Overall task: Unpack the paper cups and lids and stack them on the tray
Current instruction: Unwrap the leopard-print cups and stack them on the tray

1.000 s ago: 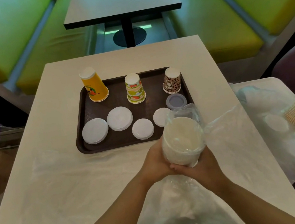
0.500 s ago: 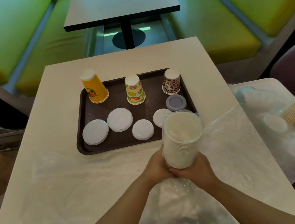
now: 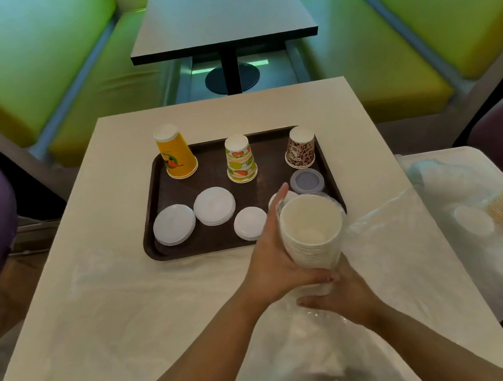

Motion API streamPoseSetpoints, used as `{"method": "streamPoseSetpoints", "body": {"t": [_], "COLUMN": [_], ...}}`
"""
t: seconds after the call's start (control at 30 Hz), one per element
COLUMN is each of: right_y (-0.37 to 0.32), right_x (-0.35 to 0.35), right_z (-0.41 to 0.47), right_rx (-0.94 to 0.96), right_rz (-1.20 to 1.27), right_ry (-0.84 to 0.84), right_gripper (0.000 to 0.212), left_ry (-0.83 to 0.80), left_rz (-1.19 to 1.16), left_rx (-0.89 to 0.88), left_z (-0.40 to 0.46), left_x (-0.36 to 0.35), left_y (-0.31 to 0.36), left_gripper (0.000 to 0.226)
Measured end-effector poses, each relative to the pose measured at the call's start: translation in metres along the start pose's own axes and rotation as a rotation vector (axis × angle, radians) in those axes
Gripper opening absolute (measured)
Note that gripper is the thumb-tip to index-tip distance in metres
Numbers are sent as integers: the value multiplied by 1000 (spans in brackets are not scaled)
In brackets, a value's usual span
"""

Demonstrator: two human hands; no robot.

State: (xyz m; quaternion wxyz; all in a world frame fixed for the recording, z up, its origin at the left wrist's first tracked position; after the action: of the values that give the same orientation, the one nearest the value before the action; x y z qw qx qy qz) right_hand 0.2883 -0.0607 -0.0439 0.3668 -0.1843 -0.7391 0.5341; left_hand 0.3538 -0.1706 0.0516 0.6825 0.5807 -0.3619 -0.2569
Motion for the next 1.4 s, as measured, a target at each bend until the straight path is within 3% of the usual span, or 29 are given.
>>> {"method": "streamPoseSetpoints", "body": {"t": [0.13,0.2,0.3,0.4,0.67,0.87,1.03,1.23,1.4], "right_y": [-40,-51,-54,-53,-63,-109,-120,-104,-84], "right_x": [30,34,26,25,29,54,45,38,28], "right_z": [-9,-8,-6,-8,-1,-3,-4,-3,-5], "right_rx": [141,204,203,192,91,276,386,334,288], "right_rz": [-7,-34,-92,-169,-129,23,-35,-39,-1], "right_ry": [131,140,0,-121,-339,22,211,327,313], "right_gripper": [100,94,79,74,98,110,108,107,116], "left_ry": [46,68,118,139,120,47,2,14,-5], "left_rz": [-19,-5,21,25,52,78,109,136,160], "left_rx": [-49,-44,-7,29,116,161,166,202,237], "left_z": [-2,-2,-4,-6,-7,-3,1,0,-11], "left_x": [4,0,-4,-4,-9,-18,-25,-27,-25], "left_y": [15,16,8,-3,-32,-52,-71,-91,-110], "left_gripper": [121,104,81,80,79,74,78,66,54]}}
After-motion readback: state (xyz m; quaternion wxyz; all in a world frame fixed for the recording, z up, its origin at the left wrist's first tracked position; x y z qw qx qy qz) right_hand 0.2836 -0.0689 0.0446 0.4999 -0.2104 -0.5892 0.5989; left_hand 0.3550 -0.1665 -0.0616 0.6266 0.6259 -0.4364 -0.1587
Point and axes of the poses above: each hand's wrist, its own z-axis towards the middle knuckle, its own x-axis out of the back of the hand, y = z × x, the point moved 7 cm from there along z, towards the middle knuckle, and after that the axes turned 12 degrees about y, right-handed, at the moved point
